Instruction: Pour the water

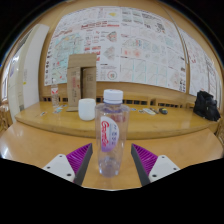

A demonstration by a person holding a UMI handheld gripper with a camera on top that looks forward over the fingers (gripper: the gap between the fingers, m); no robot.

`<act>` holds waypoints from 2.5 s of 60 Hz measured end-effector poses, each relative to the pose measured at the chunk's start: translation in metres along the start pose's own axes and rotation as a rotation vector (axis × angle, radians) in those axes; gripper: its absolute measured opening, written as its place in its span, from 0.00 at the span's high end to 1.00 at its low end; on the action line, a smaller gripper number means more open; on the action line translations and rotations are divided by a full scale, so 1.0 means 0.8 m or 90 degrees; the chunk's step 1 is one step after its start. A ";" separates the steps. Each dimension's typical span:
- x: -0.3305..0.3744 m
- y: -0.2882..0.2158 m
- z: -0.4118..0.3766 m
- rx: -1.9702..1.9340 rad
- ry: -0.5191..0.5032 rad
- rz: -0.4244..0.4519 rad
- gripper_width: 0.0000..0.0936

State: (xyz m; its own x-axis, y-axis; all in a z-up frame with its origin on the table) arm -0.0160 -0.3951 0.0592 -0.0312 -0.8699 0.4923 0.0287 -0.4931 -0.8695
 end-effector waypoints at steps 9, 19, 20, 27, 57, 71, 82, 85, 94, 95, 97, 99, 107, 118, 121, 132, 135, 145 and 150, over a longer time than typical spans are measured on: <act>-0.044 -0.014 0.001 0.010 0.014 0.016 0.43; -0.049 -0.019 -0.002 -0.004 0.026 0.024 0.57; -0.050 -0.019 -0.003 -0.006 0.026 0.022 0.61; -0.042 -0.026 -0.001 -0.008 0.033 0.012 0.63; -0.062 -0.291 0.138 0.470 0.408 0.050 0.63; -0.157 -0.392 0.055 0.944 0.488 0.121 0.63; -0.227 -0.388 0.001 1.204 0.487 0.112 0.63; -0.242 -0.382 -0.007 1.259 0.490 0.101 0.63; -0.274 -0.361 -0.029 1.364 0.469 0.110 0.63; -0.276 -0.360 -0.031 1.369 0.465 0.113 0.63; -0.279 -0.356 -0.034 1.376 0.462 0.114 0.63; -0.281 -0.355 -0.035 1.378 0.454 0.119 0.63; -0.277 -0.359 -0.036 1.339 0.433 0.138 0.63; -0.239 -0.417 -0.031 1.094 0.354 0.180 0.63; -0.225 -0.437 -0.026 0.977 0.318 0.189 0.63; -0.183 -0.478 -0.007 0.489 0.098 0.187 0.63; -0.177 -0.478 0.007 0.352 0.027 0.172 0.63; -0.208 -0.425 0.037 0.130 -0.090 0.104 0.63; -0.236 -0.386 0.049 0.100 -0.114 0.080 0.63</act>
State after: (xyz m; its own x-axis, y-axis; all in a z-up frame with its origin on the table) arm 0.0204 -0.0793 0.2366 0.1597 -0.9057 0.3926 0.1765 -0.3652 -0.9141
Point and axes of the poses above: the point between the fingertips, and its own axes, seen from behind it with the camera up: z to the right, y down, x backward, against the way the camera looks, the point moved 6 cm from there along x, backward, against the way the camera looks, and after that the axes turned 10 degrees about -z, right-handed, at the moved point
